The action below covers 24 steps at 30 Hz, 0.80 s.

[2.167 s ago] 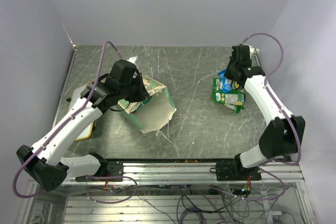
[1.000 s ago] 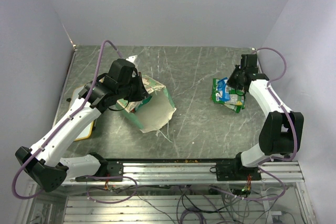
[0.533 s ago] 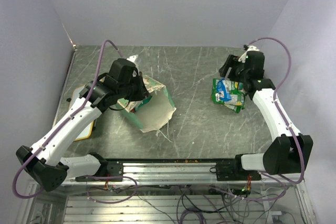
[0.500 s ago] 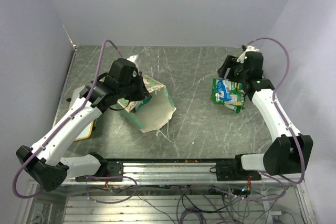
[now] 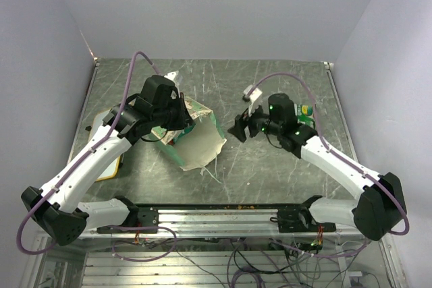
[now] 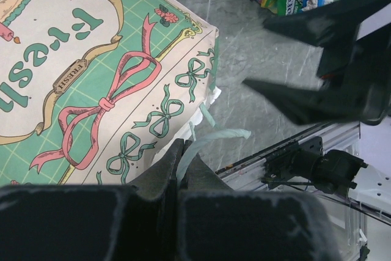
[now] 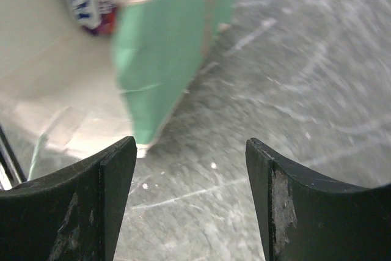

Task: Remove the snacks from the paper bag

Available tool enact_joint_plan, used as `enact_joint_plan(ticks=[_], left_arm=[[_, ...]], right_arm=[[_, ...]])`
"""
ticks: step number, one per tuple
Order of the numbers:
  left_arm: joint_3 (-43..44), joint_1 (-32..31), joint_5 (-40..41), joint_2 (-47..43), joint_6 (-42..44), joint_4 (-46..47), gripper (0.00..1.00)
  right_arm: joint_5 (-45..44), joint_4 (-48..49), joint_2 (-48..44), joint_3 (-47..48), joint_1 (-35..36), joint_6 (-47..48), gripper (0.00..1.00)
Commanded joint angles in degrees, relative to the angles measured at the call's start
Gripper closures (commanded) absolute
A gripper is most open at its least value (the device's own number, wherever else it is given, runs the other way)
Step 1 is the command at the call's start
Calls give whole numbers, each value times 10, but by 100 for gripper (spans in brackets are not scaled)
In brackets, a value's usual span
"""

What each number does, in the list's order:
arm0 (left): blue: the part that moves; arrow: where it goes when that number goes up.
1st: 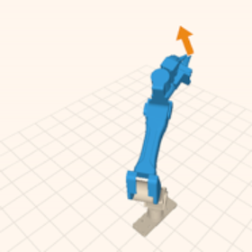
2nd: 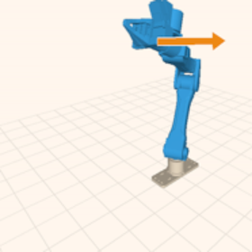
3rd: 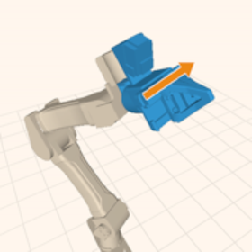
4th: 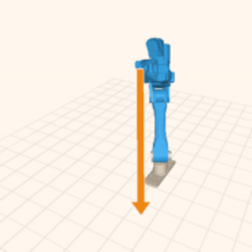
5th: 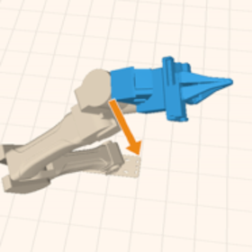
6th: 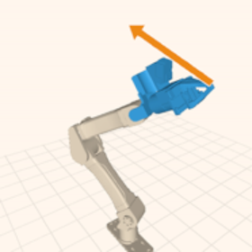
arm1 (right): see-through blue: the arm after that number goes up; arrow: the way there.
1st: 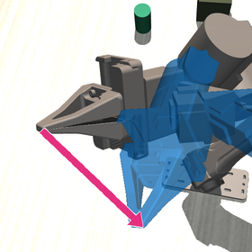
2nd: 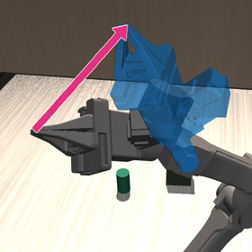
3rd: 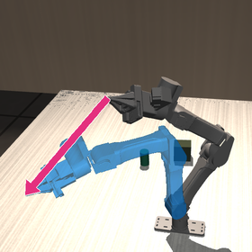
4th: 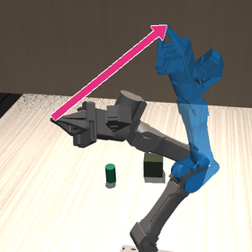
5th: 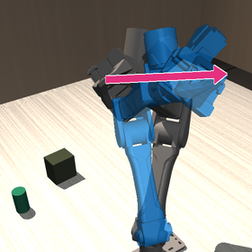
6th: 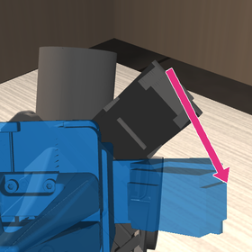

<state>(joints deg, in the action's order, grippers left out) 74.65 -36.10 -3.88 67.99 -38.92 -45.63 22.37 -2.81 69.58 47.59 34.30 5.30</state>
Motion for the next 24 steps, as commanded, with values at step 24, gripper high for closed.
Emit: enact_joint_plan(ticks=[24], left_arm=[[-13, 3, -86, -90, 34, -17, 93]], right_arm=[[52, 208, -23, -123, 255, 441, 43]])
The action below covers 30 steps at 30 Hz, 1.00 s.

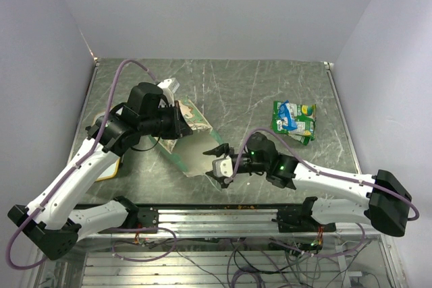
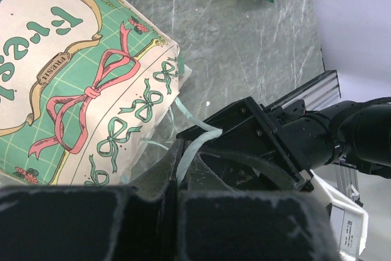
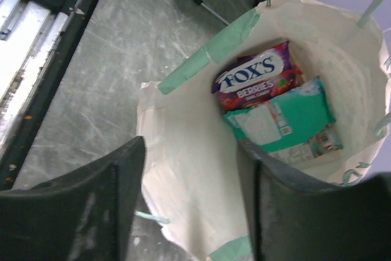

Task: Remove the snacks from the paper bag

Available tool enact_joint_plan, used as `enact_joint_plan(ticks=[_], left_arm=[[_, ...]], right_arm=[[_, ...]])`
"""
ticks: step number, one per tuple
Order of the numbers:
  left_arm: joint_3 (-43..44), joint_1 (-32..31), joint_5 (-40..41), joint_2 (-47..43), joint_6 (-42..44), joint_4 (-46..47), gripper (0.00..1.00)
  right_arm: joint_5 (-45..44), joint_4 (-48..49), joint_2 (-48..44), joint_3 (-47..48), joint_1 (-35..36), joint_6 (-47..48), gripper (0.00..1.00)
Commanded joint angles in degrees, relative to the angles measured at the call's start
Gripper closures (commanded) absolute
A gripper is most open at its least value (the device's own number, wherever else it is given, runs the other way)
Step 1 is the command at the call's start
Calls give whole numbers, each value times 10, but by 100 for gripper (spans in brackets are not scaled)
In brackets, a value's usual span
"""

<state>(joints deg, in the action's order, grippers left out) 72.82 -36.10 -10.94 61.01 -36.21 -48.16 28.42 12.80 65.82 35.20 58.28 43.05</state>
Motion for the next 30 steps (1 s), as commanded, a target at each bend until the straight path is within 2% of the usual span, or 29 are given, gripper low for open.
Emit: enact_joint_plan(ticks=[1, 5, 8, 11, 13, 17, 21, 26, 30], left_arm=[[1, 4, -11, -27, 4, 16, 93], [16, 3, -16, -24, 8, 17, 93], [29, 4, -25, -13, 19, 6, 93], [21, 3, -28, -13, 16, 17, 93], [23, 3, -29, -9, 16, 17, 93], [29, 2, -37, 4, 16, 22, 93], [21, 2, -50, 8, 9, 48, 93], [23, 2, -65, 17, -1, 63, 93], [30, 3, -69, 20, -4, 62, 93]], right_arm=[[-11, 65, 21, -5, 21, 73, 47], [-47, 137, 66, -15, 45, 62, 52], [-133, 250, 122, -30, 72, 50, 50], [-188, 349, 191, -29, 85, 82, 49], [-218, 375, 220, -12, 91, 100, 48], [-289, 405, 260, 20, 92, 73, 48], [-357, 504, 314, 9, 91, 33, 53], [-400, 612, 398, 29, 92, -13, 58], [-422, 644, 459, 79, 91, -30, 57]])
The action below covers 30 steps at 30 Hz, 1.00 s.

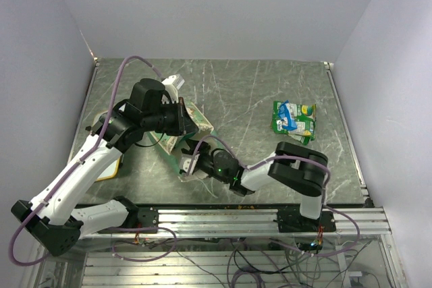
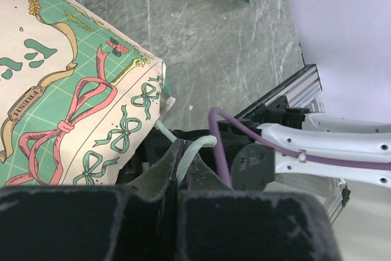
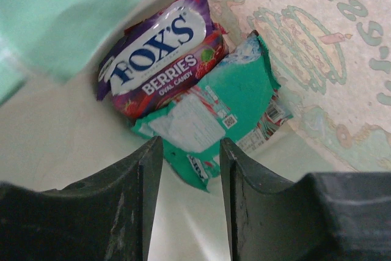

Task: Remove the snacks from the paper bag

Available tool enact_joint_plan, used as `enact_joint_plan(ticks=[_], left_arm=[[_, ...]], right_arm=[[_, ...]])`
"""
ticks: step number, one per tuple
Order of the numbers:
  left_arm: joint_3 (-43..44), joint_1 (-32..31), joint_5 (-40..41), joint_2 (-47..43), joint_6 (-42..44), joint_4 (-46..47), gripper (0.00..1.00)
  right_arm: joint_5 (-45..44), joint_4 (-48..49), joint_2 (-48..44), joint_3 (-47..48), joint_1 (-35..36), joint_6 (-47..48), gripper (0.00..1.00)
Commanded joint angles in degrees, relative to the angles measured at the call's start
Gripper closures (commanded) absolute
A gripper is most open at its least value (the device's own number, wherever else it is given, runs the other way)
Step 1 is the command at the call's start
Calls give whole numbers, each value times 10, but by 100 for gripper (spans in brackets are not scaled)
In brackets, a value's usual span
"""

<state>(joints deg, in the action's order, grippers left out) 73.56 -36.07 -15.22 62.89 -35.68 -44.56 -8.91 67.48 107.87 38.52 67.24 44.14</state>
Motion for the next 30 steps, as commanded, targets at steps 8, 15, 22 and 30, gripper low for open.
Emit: enact_joint_plan(ticks=[8, 15, 22, 30], left_arm=[[21, 1, -19, -16, -17, -3, 93], [32, 2, 3, -33, -8, -29, 93], [74, 1, 13, -10, 29, -63, 93], [36, 1, -17, -8, 6, -28, 93]], right_arm=[[-60, 134, 133, 115, -23, -81, 52], [-33, 162, 181, 136, -45, -105, 42], [-26, 162, 195, 154, -46, -136, 27], [12, 152, 202, 184, -43, -148, 23]])
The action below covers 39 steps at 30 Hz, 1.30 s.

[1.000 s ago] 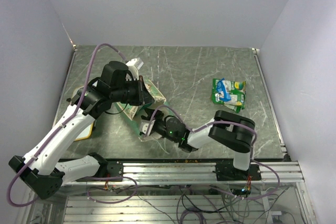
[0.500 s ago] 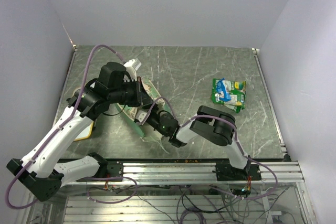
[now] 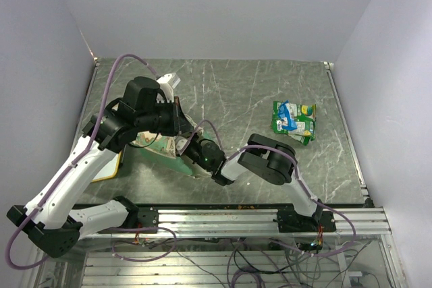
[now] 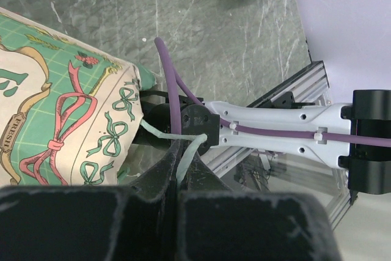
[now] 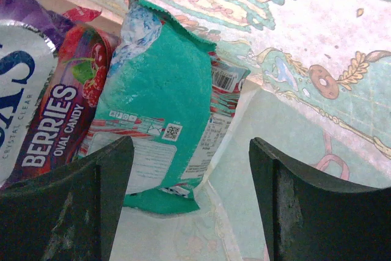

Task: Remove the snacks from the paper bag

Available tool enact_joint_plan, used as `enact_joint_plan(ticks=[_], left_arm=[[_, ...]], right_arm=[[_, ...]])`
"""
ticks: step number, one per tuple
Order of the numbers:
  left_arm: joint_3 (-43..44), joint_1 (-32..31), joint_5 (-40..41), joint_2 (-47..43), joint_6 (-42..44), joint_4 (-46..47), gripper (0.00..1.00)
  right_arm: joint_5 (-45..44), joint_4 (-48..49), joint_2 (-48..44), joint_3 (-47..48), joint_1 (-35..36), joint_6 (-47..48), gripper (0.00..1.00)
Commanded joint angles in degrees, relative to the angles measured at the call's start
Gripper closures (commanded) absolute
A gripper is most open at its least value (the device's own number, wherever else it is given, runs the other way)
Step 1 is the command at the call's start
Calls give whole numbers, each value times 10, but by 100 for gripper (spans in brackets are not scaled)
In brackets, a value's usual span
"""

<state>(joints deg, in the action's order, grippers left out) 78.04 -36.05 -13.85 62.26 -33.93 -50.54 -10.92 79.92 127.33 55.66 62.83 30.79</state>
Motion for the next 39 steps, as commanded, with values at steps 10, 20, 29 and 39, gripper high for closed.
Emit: enact_joint_plan(ticks=[10, 20, 29, 39], left_arm=[[-21, 1, -4, 6, -6, 20, 93], [-33, 1, -45, -6, -15, 36, 93], [-33, 1, -26, -29, -27, 27, 93], [-45, 1, 40, -58, -43, 0, 93]], right_arm=[[176, 14, -52, -50, 11, -47, 18], [85, -20, 32, 70, 20, -73, 17], [20, -52, 82, 112, 8, -70, 51], [44, -56, 31, 53, -5, -84, 96]])
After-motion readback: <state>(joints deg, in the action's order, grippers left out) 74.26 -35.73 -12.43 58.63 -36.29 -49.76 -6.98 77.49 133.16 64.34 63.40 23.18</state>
